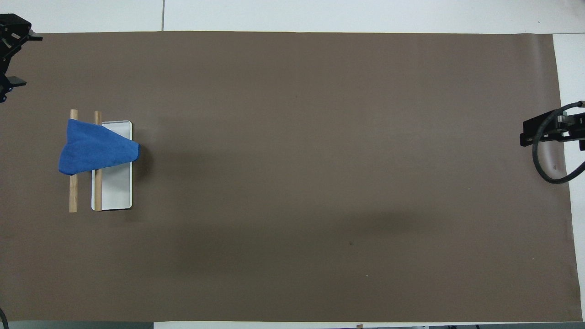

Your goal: Right arm passes towel to left arm to hang

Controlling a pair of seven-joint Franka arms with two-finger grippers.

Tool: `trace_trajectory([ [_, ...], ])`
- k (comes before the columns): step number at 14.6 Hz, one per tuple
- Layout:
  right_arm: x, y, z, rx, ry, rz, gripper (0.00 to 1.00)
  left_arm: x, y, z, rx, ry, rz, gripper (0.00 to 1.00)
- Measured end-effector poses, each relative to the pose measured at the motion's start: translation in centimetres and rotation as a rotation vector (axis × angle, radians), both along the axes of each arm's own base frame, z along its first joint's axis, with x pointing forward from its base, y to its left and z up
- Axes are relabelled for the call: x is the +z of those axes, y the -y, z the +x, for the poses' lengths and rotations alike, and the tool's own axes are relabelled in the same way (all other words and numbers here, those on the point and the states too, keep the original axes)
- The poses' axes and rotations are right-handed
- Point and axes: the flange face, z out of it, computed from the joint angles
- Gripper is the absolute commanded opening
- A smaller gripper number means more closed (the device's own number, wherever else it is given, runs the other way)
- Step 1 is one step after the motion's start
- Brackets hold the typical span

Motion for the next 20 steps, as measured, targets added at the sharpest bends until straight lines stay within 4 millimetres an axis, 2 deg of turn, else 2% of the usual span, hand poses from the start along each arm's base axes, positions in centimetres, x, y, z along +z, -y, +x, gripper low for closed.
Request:
trace_trajectory([
  [4,0.0,0.0,0.0,0.000,0.000,0.000,1.00,0.1,0.6,-1.4,-0.305,-0.127,0.138,1.00],
  [9,0.0,0.1,0.0,-0.002,-0.001,0.000,1.00,1.0,1.5,-4.4,-0.618,-0.287,0.226,1.00],
  [15,0.0,0.1,0.0,-0.003,-0.001,0.000,1.00,1.8,2.7,-6.8,-0.798,-0.413,0.234,1.00],
  [20,0.0,0.3,0.0,-0.005,-0.001,0.000,1.00,2.4,2.7,-7.5,-0.824,-0.424,0.205,1.00],
])
